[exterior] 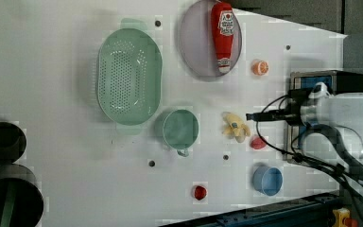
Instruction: Pick Banana and place it in mug.
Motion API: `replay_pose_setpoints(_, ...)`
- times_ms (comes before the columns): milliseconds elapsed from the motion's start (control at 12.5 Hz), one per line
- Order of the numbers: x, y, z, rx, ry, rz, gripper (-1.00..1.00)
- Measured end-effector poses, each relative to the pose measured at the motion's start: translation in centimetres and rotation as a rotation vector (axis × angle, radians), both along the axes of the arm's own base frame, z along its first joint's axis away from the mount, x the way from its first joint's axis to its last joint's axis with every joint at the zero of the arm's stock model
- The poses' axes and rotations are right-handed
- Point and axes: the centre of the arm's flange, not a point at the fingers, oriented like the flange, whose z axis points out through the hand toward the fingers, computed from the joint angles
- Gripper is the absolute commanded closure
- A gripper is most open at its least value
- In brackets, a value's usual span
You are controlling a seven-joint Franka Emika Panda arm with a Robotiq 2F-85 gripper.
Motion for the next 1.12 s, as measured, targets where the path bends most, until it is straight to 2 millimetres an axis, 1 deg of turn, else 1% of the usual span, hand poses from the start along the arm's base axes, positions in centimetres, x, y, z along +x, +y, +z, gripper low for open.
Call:
replay_pose_setpoints(160,-0.7,0.5,-4.5,0.007,0.053,0.051,-1.00)
replay_pose_setpoints(240,-1.9,0.6,-6.7,0.006,0.085,0.069,-1.00)
replay_pose_setpoints(400,-4.1,0.3,-10.0,0.007,0.141,0.113,-1.00)
replay_pose_setpoints(480,-5.0,-0.2,-11.1,0.001,0.147,0.127,-1.00)
replay_pose_setpoints(560,-5.0,-0.8,-11.4,-0.002,0.132,0.120,-0.93)
replay_pose_setpoints(720,-4.0,-1.9,-11.1,-0.003,0.113,0.088,-0.43)
replay_pose_setpoints(960,-3.0,-1.8,-9.5,-0.004,0.068,0.088,0.25)
replay_pose_setpoints(1040,-2.8,-2.0,-9.3,-0.004,0.048,0.079,0.37)
replay_pose_setpoints(1120,-2.9,-2.0,-9.3,-0.001,0.057,0.074,0.37)
